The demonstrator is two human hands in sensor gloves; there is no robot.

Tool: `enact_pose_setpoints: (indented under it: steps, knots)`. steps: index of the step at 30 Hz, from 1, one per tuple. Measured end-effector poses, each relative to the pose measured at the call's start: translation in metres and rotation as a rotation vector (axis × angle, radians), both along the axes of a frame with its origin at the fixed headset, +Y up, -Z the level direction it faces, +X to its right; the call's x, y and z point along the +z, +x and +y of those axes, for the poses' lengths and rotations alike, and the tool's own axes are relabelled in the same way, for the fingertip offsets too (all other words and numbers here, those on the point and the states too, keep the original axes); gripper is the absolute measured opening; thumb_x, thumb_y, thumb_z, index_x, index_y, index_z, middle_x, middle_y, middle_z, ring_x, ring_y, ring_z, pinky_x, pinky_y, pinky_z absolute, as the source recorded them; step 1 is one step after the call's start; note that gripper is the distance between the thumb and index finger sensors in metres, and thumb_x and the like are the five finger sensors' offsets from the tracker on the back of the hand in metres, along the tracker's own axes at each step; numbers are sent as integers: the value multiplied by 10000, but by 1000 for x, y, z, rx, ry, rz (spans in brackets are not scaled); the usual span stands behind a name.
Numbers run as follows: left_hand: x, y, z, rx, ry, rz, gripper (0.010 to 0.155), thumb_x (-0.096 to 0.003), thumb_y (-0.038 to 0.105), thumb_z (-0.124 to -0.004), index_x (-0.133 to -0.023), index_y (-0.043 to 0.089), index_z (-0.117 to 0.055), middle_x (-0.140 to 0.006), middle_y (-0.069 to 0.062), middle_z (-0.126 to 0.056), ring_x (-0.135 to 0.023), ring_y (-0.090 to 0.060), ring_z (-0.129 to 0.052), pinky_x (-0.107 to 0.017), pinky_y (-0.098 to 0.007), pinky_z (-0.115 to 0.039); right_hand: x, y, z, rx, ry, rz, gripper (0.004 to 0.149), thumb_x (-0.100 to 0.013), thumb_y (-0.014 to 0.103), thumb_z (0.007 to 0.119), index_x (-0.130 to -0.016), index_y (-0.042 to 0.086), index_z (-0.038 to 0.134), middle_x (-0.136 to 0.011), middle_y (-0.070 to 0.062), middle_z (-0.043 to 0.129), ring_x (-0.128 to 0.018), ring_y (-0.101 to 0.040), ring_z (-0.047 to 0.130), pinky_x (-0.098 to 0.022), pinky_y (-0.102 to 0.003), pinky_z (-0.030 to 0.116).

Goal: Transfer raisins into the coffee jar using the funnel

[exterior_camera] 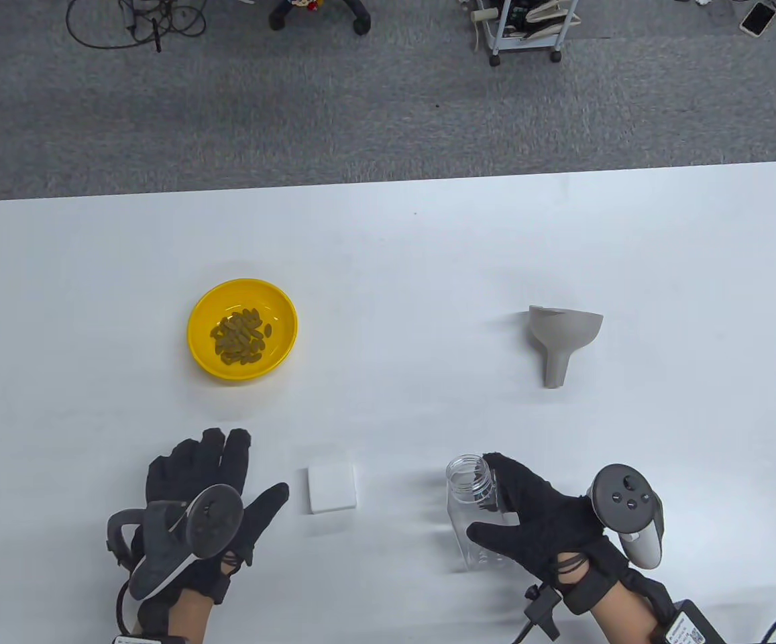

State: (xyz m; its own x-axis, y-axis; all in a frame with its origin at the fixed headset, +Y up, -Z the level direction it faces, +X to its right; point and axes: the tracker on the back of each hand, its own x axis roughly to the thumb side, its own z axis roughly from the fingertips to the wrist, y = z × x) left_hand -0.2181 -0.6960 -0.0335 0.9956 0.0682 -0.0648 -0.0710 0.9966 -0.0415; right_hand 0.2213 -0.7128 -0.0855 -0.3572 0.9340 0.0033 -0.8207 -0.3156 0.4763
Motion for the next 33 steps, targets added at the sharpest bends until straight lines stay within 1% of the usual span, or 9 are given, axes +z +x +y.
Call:
enact_pose_setpoints:
  steps: [4, 7, 10, 14, 18, 28, 32, 33]
  knots:
    - [9, -8, -13, -13, 23, 12, 924, -373, 910, -612, -1102, 343, -591, -1183, -33, -660, -1021, -430, -684, -744, -684, -559, 0, 0, -1, 5, 0, 1, 929, -325, 538, 1032, -1037, 133, 594, -932, -191, 799, -786, -418, 854, -634, -633, 686]
    - [12, -10, -20, -33, 44, 2, 906, -373, 909, -619, -1105, 379, -563, -1202, -15, -625, -1039, -423, -661, -748, -688, -549, 0, 0, -3, 11, -4, -2, 926, -326, 533, 1034, -1038, 137, 593, -938, -191, 794, -791, -419, 851, -635, -635, 683]
    - [11, -11, -25, -42, 47, -11, 898, -369, 896, -651, -1105, 390, -555, -1212, -11, -608, -1056, -426, -636, -751, -699, -533, -1, 0, -4, 18, -6, -5, 924, -325, 528, 1037, -1038, 139, 595, -945, -190, 790, -796, -419, 848, -636, -638, 679]
    - [6, -10, -24, -155, 56, -66, 890, -366, 879, -677, -1103, 399, -539, -1223, 0, -571, -1076, -413, -600, -763, -700, -502, -1, 0, -5, 28, -4, -11, 926, -319, 521, 1042, -1038, 145, 597, -947, -188, 791, -800, -421, 846, -638, -643, 674]
    - [5, -9, -24, -191, 51, -82, 885, -361, 869, -696, -1098, 402, -547, -1222, 2, -574, -1081, -421, -585, -769, -704, -483, -2, 0, -6, 36, -4, -14, 921, -319, 515, 1043, -1039, 155, 596, -954, -182, 787, -811, -424, 837, -640, -647, 669]
    - [3, -11, -27, -193, 19, -74, 876, -361, 864, -690, -1094, 403, -559, -1218, -4, -585, -1088, -409, -579, -771, -704, -476, -2, 0, -6, 40, -8, -28, 902, -314, 510, 1051, -1038, 198, 614, -983, -155, 786, -861, -412, 825, -652, -654, 657]
    - [3, -9, -26, -198, 11, -75, 877, -360, 869, -675, -1094, 403, -561, -1217, -4, -590, -1086, -411, -582, -770, -703, -479, -3, 1, -3, 33, -7, -55, 893, -312, 497, 1056, -1039, 217, 618, -1017, -145, 744, -911, -423, 753, -663, -663, 627]
    - [3, -9, -27, -196, 9, -75, 879, -358, 870, -672, -1094, 403, -561, -1217, -6, -590, -1085, -410, -584, -769, -703, -480, -3, 1, -1, 28, -10, -66, 883, -308, 498, 1058, -1033, 220, 637, -1046, -158, 682, -938, -437, 687, -676, -669, 592]
